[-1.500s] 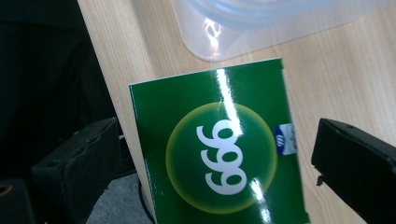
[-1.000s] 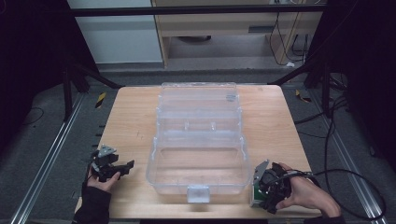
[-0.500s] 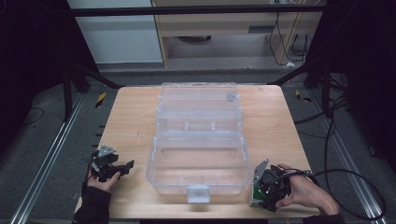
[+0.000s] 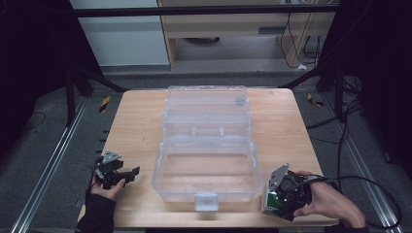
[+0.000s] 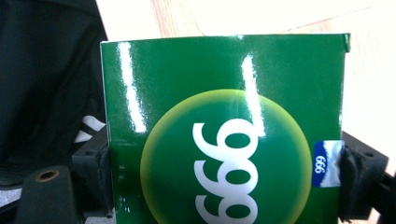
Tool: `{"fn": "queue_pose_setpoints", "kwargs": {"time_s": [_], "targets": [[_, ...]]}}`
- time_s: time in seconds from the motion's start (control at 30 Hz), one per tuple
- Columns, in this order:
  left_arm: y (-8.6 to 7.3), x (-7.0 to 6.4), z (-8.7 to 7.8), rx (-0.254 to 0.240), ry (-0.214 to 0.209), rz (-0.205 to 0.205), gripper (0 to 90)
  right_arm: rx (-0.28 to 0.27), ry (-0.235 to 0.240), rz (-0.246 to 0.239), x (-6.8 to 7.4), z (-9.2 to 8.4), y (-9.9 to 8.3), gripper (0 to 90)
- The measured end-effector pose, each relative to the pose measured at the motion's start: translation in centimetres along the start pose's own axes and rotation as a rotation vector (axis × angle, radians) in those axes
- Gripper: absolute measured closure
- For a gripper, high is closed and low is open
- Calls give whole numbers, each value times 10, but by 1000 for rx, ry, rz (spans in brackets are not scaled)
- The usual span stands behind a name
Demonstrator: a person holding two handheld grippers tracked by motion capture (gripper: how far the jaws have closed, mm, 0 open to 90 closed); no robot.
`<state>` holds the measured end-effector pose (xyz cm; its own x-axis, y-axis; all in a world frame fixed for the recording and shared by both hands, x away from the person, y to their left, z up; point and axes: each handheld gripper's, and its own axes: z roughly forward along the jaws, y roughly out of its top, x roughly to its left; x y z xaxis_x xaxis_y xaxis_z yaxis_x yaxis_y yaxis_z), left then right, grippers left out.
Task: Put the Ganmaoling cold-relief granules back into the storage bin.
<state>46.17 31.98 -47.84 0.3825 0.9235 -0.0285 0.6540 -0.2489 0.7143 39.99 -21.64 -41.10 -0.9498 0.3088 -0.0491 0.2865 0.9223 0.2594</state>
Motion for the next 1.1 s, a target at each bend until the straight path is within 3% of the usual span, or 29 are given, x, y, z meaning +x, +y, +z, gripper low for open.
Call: {"fn": "queue_pose_setpoints", "kwargs": {"time_s": [0.4,0.6,0.83,1.1], "targets": [[0,0,0,0,0,-1,254,-55,-32,-19,3,-52,11,158],[0,0,0,0,0,0,254,-60,-65,-30,2,-76,27,158],[0,1,0,1,0,-2,254,-76,-78,-64,-3,-90,54,158],[0,1,0,1,-1,-1,254,-117,-78,-122,-7,-93,89,158]]}}
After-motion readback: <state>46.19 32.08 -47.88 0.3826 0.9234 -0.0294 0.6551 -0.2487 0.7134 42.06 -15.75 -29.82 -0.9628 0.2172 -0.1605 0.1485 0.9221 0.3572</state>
